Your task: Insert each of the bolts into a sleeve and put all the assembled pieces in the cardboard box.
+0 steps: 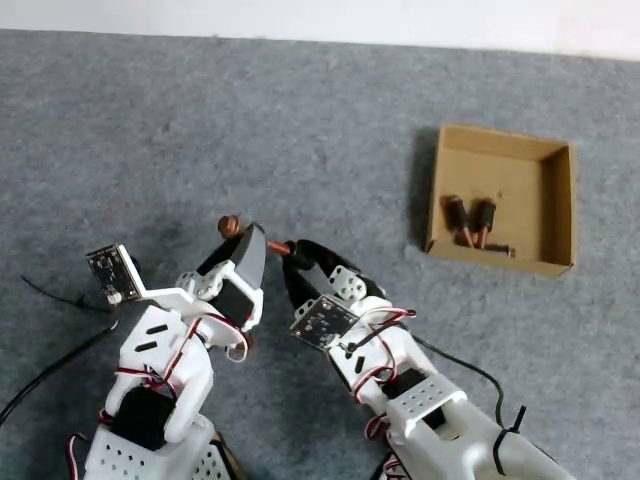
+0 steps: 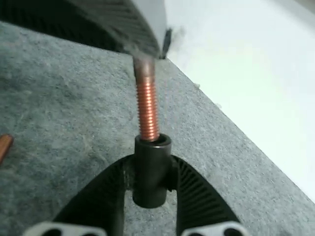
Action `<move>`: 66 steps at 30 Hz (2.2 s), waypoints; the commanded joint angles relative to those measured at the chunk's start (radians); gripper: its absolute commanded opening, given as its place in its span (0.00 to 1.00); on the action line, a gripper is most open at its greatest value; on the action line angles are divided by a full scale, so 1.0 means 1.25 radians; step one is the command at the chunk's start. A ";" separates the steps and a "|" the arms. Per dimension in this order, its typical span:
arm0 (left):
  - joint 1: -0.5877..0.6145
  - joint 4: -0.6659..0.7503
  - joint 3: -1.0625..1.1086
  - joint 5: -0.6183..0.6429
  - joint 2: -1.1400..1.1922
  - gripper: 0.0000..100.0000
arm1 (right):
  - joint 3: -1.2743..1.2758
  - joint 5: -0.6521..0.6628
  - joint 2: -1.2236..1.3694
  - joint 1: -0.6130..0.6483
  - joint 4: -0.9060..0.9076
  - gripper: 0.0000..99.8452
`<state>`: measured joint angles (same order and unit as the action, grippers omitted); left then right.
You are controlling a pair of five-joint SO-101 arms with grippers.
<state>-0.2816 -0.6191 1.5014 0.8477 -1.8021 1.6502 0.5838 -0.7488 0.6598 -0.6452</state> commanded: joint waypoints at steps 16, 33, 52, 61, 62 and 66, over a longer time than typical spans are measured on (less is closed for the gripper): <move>-0.063 0.122 0.080 -0.120 -0.015 0.01 | 0.118 0.001 -0.265 0.020 0.117 0.01; -0.069 0.122 0.080 -0.122 -0.015 0.16 | 0.118 0.001 -0.314 0.019 0.171 0.01; 0.018 -0.099 -0.117 0.032 -0.017 0.39 | 0.104 0.001 -0.311 -0.012 0.171 0.01; 0.186 -0.122 -0.126 0.031 -0.017 0.39 | 0.099 0.000 -0.311 -0.033 0.171 0.01; 0.211 -0.122 -0.116 0.031 -0.017 0.39 | 0.095 0.000 -0.311 -0.045 0.171 0.01; 0.274 -0.119 -0.072 0.029 -0.015 0.39 | 0.077 -0.065 -0.311 -0.099 0.171 0.01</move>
<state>-0.0038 -0.7679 1.3955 0.8830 -1.8144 1.6701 0.5731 -1.1155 0.5892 -0.4273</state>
